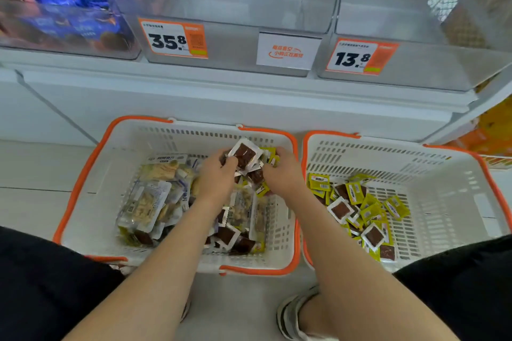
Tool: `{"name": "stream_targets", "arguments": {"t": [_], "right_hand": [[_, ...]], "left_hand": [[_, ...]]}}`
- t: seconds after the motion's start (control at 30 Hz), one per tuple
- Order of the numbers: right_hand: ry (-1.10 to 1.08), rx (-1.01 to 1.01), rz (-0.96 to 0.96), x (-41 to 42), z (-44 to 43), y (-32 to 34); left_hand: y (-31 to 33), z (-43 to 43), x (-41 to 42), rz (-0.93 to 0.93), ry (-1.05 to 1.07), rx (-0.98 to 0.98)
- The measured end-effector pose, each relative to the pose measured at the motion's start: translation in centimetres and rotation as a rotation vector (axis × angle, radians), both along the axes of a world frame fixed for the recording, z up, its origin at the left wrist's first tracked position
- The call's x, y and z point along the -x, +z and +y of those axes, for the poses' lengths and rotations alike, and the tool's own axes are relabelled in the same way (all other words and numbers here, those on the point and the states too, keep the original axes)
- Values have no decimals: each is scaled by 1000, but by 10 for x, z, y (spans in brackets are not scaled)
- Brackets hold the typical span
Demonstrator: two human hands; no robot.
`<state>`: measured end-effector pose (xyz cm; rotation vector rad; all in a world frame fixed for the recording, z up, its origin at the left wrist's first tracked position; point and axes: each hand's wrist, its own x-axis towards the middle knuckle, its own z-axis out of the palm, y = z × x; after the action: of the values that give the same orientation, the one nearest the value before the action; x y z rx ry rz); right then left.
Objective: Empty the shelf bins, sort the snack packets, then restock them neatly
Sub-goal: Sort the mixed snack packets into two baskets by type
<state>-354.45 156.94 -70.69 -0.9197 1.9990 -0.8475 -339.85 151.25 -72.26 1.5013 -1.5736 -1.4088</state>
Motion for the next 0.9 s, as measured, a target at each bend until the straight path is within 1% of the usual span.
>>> {"name": "stream_targets", "arguments": {"t": [0.07,0.1,0.17,0.2,0.27,0.3,0.37,0.4,0.47,0.5,0.57,0.6,0.63,0.67,0.73,0.8,0.9], "right_hand": [[-117,30,-283,11,16,22],[-160,37,-379,21,24,31],[-229,22,-496,44,42,46],[-273,8,-512,57,51,50],[-376,-29,-438,83,67,55],[-413,-70,-348,94,75,57],[-359,-219,-71,115,91,57],[-333,-286,38,124,99,55],[-386,-284,94,130,110,46],[-431,-220,137,129,112,41],[-445,-69,249,116,103,33],[-406,-22,243,107,96,32],[-341,22,179,94,87,33],[-246,43,118,82,79,32],[-55,69,85,58,62,25],[114,108,201,38,51,10],[302,134,422,19,41,-13]], "left_hand": [[20,10,21,-36,-46,15],[30,17,32,-50,-38,12],[38,29,55,-37,-44,-12],[43,36,68,-47,-89,-30],[51,54,90,-82,-274,-45],[56,65,98,-86,-398,-72],[65,84,109,-53,-646,-171],[67,92,112,-68,-745,-240],[60,95,112,-85,-828,-297],[56,94,111,-68,-803,-265],[42,86,106,9,-624,-111],[36,80,102,15,-494,-51],[28,74,94,-23,-378,-1],[17,66,83,-93,-292,42],[-11,51,54,-317,-240,118],[-46,37,26,-511,-285,86],[-88,26,1,-694,-380,-93]]}}
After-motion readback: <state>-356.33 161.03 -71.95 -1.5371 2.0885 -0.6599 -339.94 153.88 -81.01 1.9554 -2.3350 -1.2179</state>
